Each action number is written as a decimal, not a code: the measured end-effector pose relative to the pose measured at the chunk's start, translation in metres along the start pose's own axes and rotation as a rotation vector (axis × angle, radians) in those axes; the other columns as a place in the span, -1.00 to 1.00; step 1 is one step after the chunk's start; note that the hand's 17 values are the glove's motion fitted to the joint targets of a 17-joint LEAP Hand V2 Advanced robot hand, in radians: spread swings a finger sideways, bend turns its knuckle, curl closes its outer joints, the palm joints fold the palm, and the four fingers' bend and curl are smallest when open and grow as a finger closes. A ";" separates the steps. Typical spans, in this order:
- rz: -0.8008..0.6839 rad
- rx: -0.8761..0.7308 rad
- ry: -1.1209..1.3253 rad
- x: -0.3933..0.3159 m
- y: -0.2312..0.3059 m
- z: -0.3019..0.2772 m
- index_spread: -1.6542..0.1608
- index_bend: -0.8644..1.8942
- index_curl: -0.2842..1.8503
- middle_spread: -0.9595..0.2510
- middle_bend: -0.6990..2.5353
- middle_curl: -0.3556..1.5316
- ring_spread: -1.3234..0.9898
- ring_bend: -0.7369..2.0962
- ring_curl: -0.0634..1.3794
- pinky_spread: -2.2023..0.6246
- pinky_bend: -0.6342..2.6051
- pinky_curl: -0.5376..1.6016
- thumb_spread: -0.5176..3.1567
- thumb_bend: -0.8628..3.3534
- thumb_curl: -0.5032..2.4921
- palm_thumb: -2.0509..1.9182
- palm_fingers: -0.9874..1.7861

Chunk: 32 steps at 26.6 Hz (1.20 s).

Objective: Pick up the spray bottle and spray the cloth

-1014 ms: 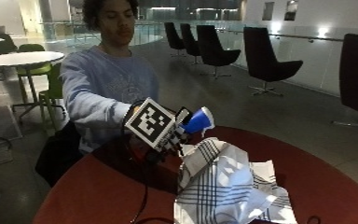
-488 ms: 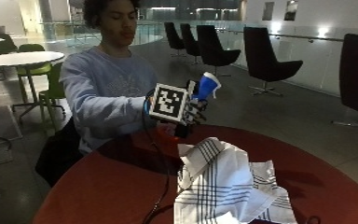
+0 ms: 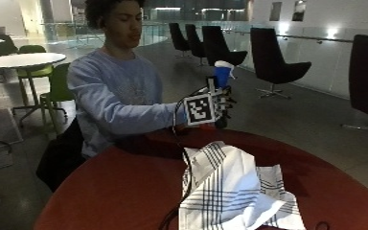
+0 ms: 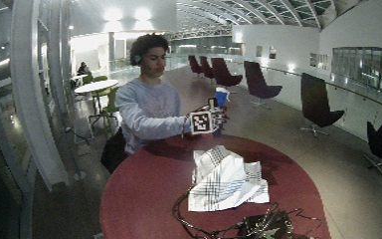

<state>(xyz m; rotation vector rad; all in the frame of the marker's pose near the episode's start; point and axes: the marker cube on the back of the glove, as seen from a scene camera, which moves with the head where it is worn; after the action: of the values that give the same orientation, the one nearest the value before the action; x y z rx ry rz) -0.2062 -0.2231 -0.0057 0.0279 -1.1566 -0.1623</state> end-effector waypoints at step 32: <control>0.015 -0.164 0.174 0.034 0.056 0.017 0.49 -0.34 -0.49 0.50 -0.36 -0.14 0.11 -0.17 -0.37 0.63 -0.43 -0.14 -0.20 -0.61 -0.39 0.37 0.26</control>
<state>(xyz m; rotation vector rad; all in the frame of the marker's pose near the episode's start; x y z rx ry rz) -0.2019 -0.1717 0.0378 -0.1101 -0.9666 -0.2366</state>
